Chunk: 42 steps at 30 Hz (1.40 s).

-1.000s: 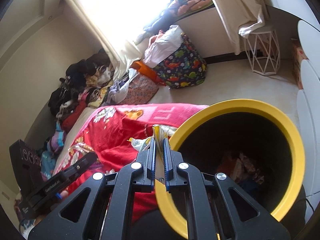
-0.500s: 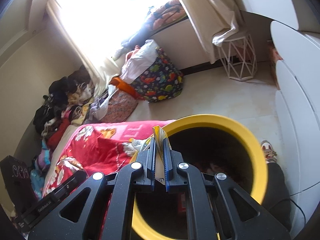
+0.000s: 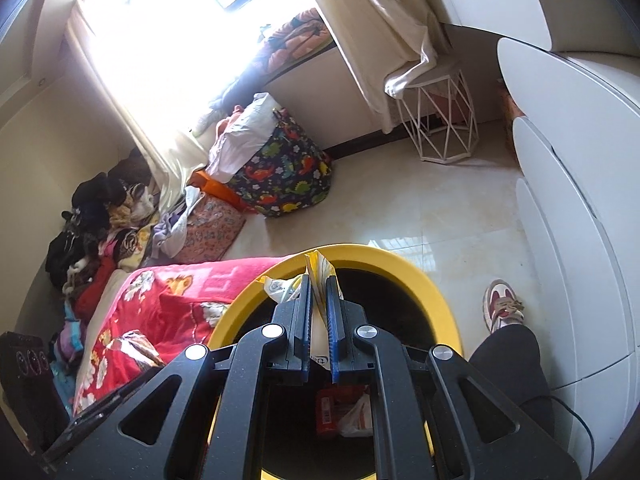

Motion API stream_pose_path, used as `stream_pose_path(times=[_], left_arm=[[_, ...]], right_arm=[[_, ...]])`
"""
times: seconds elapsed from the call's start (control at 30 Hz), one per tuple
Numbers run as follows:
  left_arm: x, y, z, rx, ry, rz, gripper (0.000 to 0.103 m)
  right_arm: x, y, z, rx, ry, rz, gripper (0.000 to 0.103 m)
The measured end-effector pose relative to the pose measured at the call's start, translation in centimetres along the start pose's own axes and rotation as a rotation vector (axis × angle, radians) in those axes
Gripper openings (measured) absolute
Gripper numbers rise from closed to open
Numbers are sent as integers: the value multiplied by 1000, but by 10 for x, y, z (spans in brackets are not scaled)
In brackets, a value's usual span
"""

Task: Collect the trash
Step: 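Carry both wrappers over the yellow-rimmed bin, then open both tools to drop the wrappers into the bin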

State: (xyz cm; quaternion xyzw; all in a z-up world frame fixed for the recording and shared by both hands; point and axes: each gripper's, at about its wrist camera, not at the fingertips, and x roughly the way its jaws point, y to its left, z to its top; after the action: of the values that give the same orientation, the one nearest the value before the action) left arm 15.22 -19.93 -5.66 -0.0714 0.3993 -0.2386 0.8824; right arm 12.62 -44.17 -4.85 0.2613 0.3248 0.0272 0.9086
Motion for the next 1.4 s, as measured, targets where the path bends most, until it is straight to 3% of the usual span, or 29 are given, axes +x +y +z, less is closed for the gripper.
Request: stream_pose_path(times=[0.4, 0.87, 0.93, 1.0, 1.23, 1.3, 1.4], left_arm=[[37, -33, -13, 87, 104, -51, 21], [56, -46, -20, 115, 179, -74, 23], [58, -47, -20, 116, 181, -71, 28], [58, -47, -18, 114, 180, -66, 41], [50, -42, -17, 86, 157, -36, 70], [46, -39, -15, 70, 145, -28, 84], [39, -32, -12, 49, 126, -13, 92]], right_arm=[[4, -12, 2, 18, 18, -2, 7], [7, -15, -2, 39, 51, 30, 11], [5, -19, -2, 49, 53, 28, 19], [3, -23, -2, 59, 50, 24, 28], [-4, -27, -6, 67, 50, 17, 45], [-5, -26, -7, 60, 51, 14, 51], [-7, -22, -9, 40, 57, 8, 59]])
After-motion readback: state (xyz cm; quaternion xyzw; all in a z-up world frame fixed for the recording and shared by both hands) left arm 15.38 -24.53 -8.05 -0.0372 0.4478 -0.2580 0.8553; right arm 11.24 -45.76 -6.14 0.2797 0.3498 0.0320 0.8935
